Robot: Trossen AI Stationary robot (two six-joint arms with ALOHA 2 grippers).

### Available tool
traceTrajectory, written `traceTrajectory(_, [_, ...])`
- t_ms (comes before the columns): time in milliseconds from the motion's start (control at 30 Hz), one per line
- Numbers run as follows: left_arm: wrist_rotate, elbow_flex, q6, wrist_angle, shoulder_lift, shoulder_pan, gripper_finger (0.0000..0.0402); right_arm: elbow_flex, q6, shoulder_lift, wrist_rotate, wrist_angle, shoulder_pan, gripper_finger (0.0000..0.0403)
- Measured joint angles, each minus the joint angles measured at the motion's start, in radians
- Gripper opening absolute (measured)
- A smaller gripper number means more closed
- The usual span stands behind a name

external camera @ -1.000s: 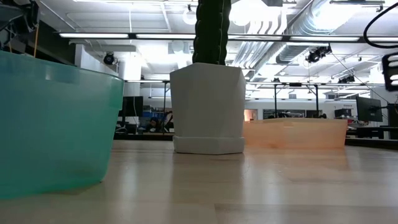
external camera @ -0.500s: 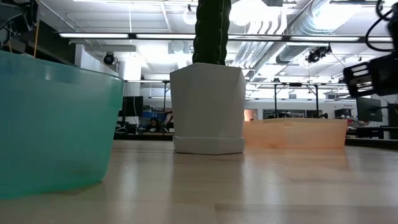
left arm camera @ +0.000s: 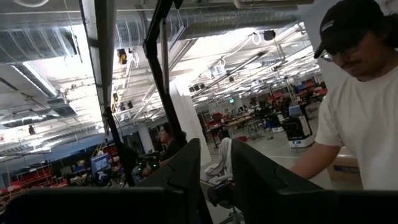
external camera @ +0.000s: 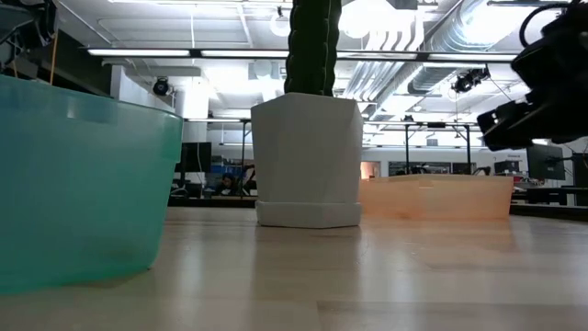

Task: Sort pens & pencils
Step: Return to Home Position

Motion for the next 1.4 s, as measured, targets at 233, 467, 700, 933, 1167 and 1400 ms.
traceTrajectory(233, [0.041,0.0,-0.008,0.004,0.0,0.0,0.0079,0.0,0.0,0.0,0.0,0.0,-0.082,0.0142])
traceTrajectory(467, [0.083,0.0,-0.008,0.006,0.0,0.0,0.0079,0.0,0.0,0.0,0.001,-0.002,-0.095,0.0142])
traceTrajectory(700, [0.112,0.0,-0.008,0.005,0.002,0.0,0.0078,0.0,0.0,0.001,0.001,-0.002,-0.095,0.0142])
traceTrajectory(933, [0.113,0.0,0.022,0.004,0.006,0.0,0.0078,0.0,0.0,0.001,0.001,-0.002,-0.095,0.0142])
traceTrajectory(1167, [0.209,0.0,-0.037,0.003,0.008,0.0,0.0078,0.0,0.0,0.001,0.0,-0.003,-0.095,0.0142])
traceTrajectory(1400, [0.359,0.0,0.05,-0.09,0.001,0.0,0.0079,0.0,0.0,0.001,0.0,-0.003,-0.095,0.0142])
